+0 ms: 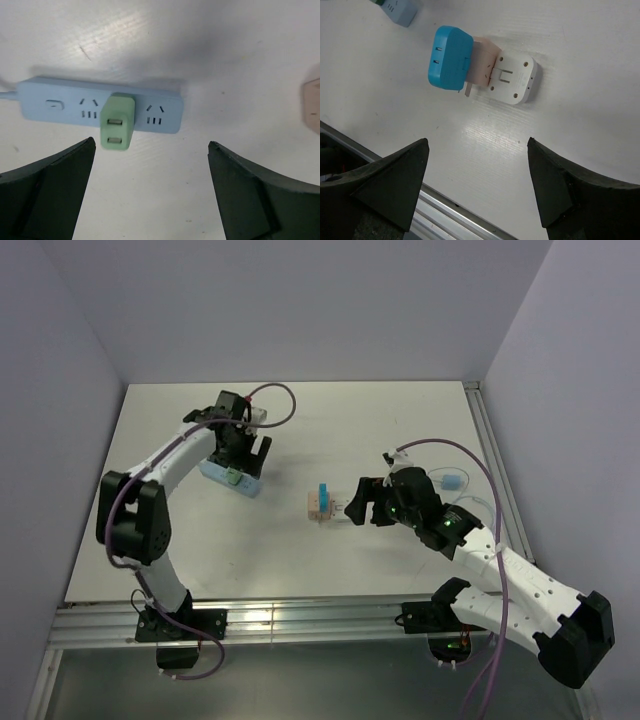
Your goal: Insert the plug
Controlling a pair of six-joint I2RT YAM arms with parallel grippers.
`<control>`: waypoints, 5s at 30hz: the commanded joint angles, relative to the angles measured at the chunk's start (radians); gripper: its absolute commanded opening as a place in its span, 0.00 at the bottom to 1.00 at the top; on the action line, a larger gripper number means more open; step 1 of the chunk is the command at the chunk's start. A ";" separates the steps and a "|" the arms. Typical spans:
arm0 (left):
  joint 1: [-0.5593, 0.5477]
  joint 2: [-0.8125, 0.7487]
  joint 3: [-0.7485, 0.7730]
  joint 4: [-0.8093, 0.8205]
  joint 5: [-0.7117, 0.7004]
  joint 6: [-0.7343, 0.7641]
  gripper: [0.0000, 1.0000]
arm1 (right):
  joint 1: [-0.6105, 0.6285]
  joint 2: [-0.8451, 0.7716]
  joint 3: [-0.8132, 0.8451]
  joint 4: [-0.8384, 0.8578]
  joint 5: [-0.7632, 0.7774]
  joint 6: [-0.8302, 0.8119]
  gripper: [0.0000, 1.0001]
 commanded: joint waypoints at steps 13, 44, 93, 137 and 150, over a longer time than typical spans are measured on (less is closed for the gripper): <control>-0.012 -0.717 -0.344 0.443 0.062 -0.547 1.00 | -0.215 0.088 0.195 -0.209 0.231 0.052 0.87; -0.187 -1.018 -0.668 0.616 0.162 -0.786 0.99 | -0.843 0.550 0.315 -0.166 0.233 0.303 0.73; -0.190 -0.890 -0.551 0.602 0.314 -0.743 0.99 | -0.492 0.722 0.511 -0.126 0.340 0.013 0.00; -0.199 -0.624 -0.372 0.515 0.866 -0.723 0.96 | 0.221 0.106 0.292 0.128 -0.427 -0.529 0.00; -0.227 -0.624 -0.413 0.481 0.884 -0.694 0.83 | 0.269 0.185 0.393 0.090 -0.379 -0.581 0.00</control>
